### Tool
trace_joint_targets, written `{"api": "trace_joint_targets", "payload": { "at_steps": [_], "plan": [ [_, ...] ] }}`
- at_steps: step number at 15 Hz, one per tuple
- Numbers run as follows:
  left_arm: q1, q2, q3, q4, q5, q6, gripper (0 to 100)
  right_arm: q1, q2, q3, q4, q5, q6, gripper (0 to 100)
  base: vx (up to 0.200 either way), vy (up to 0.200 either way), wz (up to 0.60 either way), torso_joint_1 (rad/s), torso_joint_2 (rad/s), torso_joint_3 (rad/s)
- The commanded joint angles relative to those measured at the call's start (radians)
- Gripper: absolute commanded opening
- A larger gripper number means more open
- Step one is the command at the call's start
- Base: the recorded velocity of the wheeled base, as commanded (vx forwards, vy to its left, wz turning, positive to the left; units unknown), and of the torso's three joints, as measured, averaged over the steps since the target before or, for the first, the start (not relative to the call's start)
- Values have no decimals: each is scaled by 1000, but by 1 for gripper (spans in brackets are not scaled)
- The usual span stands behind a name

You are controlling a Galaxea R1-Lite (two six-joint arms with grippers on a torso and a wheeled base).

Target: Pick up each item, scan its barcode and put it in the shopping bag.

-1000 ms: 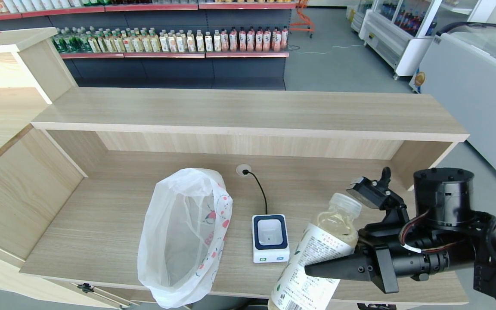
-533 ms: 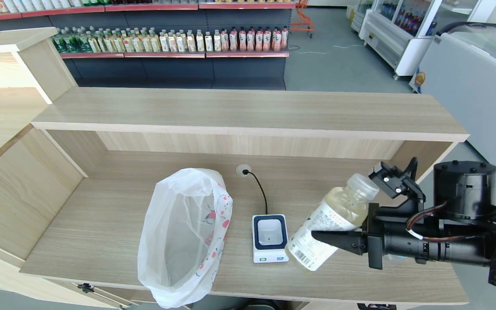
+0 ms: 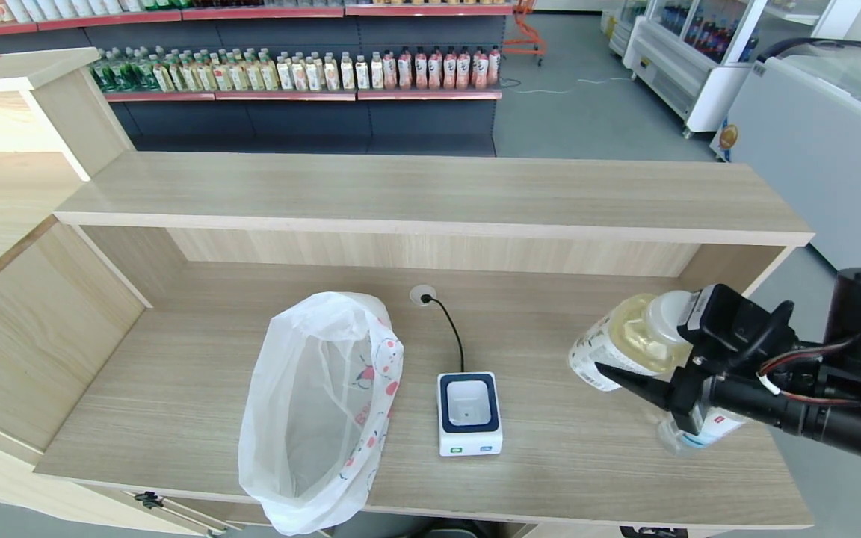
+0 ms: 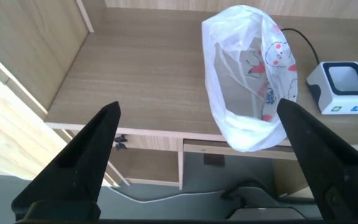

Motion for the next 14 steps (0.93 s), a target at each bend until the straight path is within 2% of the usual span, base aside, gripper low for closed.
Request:
{"api": "trace_joint_targets", "payload": {
  "at_steps": [1,3,5,8,14],
  "plan": [
    [0,0,0,0,0,0,100,-2,3,25,-106,4,-103,0,0,0,0,0,0,0],
    [0,0,0,0,0,0,100,46,24,60,-201,8,-197,0,0,0,0,0,0,0],
    [0,0,0,0,0,0,100,80,24,88,-215,4,-237,0,0,0,0,0,0,0],
    [0,0,0,0,0,0,100,78,23,131,-217,-1,-270,0,0,0,0,0,0,0],
    [0,0,0,0,0,2,100,75,35,125,-218,-1,-307,0,0,0,0,0,0,0]
  ]
}}
